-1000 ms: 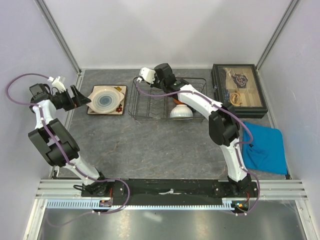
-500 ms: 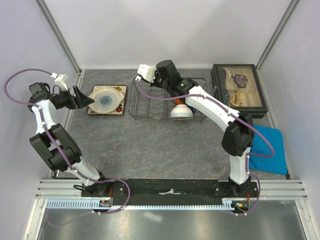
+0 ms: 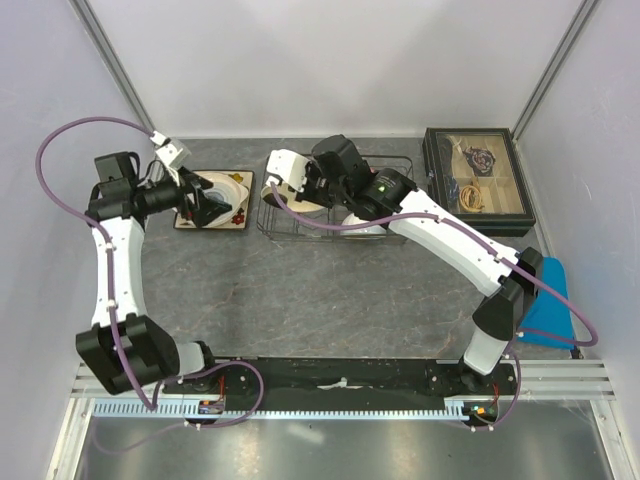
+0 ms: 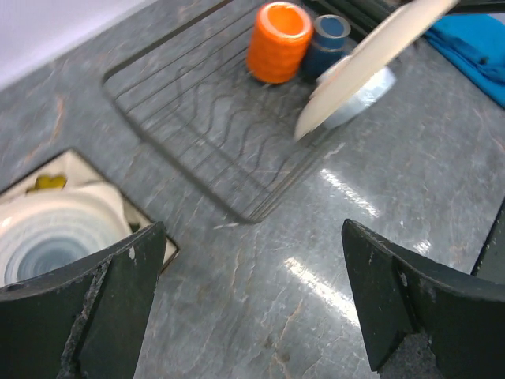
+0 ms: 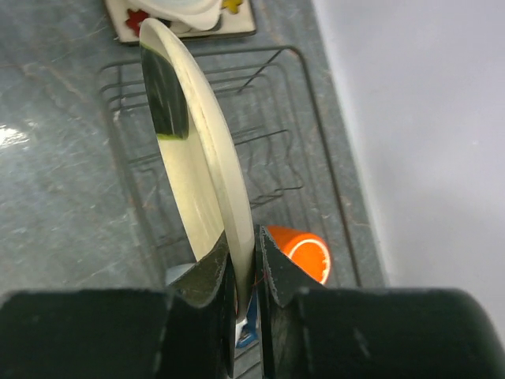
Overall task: Unload the mixed dishes from the dish rack
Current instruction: Pick up the plate from the dish rack.
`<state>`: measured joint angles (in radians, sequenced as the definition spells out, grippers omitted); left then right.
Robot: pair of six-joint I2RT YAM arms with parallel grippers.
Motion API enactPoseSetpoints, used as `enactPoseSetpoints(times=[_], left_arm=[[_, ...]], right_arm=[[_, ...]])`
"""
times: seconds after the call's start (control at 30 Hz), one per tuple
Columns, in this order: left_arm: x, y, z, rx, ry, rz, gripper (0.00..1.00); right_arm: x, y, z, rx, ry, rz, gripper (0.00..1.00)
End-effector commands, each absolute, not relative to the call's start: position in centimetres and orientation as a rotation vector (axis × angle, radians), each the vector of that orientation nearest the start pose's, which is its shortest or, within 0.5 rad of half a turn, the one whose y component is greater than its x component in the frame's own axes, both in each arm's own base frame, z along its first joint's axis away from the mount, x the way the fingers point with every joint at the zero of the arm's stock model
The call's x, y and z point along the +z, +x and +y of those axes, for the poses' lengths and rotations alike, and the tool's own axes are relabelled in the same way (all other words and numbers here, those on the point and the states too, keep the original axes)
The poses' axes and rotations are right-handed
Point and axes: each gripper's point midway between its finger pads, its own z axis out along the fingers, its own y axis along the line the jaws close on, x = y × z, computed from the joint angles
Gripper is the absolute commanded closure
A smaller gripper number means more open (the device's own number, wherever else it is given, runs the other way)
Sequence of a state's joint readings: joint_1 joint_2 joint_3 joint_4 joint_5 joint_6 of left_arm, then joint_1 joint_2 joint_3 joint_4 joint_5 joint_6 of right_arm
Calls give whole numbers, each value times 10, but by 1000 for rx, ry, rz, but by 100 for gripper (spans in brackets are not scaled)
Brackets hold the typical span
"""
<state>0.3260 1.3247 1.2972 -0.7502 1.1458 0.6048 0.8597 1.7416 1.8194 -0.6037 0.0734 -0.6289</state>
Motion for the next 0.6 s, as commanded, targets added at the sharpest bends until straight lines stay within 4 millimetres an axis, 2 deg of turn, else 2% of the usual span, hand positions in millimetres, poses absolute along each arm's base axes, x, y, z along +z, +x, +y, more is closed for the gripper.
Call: enactPoseSetpoints(times=[0.0, 0.13, 0.23, 0.37, 0.57], left_arm=[[300, 310, -74, -710, 945, 1578, 2], [299, 293, -101, -759, 1037, 1511, 2], [290, 286, -118, -780, 1099, 1495, 4], [280, 284, -135, -778, 1175, 1489, 6], [270, 284, -156, -808, 1218, 1498, 11]], right_arm=[[312, 329, 359, 210, -1397, 1589, 100], [309, 318, 365, 284, -1417, 1598, 100], [310, 311, 369, 334, -1437, 1593, 100], [309, 303, 376, 388, -1458, 1590, 100], [307, 302, 378, 402, -1466, 1592, 100]])
